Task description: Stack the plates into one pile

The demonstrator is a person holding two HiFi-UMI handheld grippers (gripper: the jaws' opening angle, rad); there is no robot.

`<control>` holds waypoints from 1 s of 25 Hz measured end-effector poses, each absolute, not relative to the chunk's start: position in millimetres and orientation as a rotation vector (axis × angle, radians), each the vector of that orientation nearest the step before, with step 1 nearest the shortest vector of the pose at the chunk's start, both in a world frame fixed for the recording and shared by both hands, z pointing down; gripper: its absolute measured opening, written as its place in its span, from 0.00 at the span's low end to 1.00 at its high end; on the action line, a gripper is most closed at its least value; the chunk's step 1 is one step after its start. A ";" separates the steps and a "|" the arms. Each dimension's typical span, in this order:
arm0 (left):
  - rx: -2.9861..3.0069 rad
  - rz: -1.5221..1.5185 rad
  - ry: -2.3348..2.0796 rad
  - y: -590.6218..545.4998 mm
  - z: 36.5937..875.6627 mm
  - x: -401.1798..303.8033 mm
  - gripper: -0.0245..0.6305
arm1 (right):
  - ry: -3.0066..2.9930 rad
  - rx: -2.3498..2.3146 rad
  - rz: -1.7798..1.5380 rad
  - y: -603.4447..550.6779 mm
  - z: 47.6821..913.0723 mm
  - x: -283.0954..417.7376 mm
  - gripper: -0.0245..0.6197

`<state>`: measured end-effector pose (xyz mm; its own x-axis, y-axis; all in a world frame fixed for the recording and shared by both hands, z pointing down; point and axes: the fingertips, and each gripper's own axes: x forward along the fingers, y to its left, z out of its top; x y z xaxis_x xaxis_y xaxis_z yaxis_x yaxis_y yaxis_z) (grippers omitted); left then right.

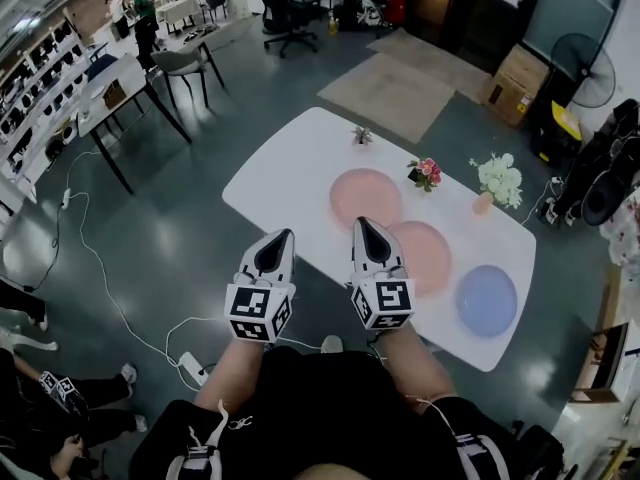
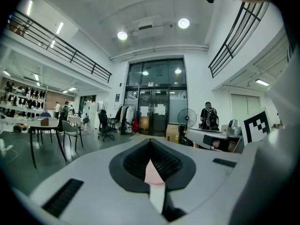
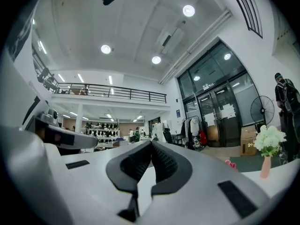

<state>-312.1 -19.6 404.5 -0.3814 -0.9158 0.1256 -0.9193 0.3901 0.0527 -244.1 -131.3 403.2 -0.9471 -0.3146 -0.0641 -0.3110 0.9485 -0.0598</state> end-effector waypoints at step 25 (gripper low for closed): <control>2.007 0.039 -2.204 -106.3 432.0 -464.7 0.06 | 3.578 -0.670 0.244 -189.3 558.7 -400.4 0.28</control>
<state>-464.7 -106.3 432.0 -0.0868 -0.9869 0.1357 -0.9911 0.0993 0.0883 -400.4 -189.3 558.7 -0.8111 -0.3698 0.4532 -0.3049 0.9285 0.2119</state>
